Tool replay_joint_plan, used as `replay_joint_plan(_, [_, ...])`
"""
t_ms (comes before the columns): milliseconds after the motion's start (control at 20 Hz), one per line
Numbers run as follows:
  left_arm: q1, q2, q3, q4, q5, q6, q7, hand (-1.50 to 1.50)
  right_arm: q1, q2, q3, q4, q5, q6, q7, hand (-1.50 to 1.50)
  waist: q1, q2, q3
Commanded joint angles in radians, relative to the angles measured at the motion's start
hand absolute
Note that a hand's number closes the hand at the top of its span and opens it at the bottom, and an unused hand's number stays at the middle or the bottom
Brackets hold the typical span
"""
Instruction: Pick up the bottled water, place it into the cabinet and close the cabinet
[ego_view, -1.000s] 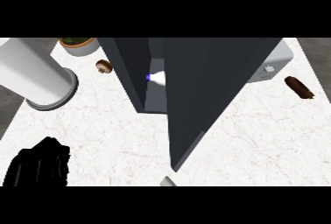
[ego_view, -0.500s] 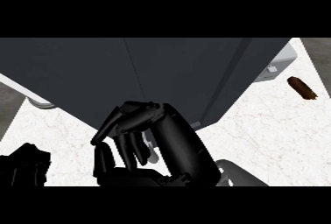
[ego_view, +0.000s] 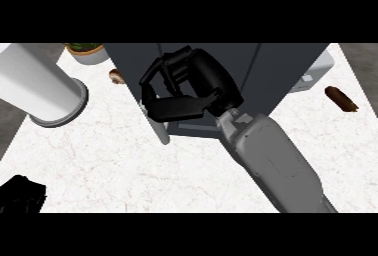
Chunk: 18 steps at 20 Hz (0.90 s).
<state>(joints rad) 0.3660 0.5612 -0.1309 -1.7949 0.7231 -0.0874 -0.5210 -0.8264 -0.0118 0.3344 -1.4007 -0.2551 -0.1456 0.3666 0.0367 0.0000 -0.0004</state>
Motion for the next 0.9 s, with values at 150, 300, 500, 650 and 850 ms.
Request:
replay_joint_plan(150, [0.003,0.007,0.035,0.02,0.011,-0.052,0.0,1.5,-0.119,-0.057,-0.156,0.311,-0.046,0.143,-0.126,1.5,0.002,0.012,0.0])
replay_joint_plan(300, [0.01,0.012,0.036,0.008,0.005,-0.056,-0.002,1.5,-0.081,-0.112,-0.162,0.327,-0.05,0.198,-0.181,1.5,0.004,0.016,0.0])
replay_joint_plan(500, [-0.033,-0.009,0.033,0.031,-0.008,-0.04,-0.006,1.5,-0.113,-0.107,-0.171,0.372,-0.049,0.201,-0.206,1.5,0.0,0.02,-0.001])
replay_joint_plan(650, [-0.03,-0.001,0.026,0.012,-0.012,-0.032,0.017,1.5,-0.109,-0.103,-0.165,0.408,-0.039,0.207,-0.241,1.5,0.008,0.022,-0.001])
replay_joint_plan(850, [-0.065,0.004,0.027,-0.026,0.0,-0.005,0.057,1.5,-0.113,-0.114,-0.177,0.433,-0.058,0.246,-0.263,1.5,0.002,0.023,0.001])
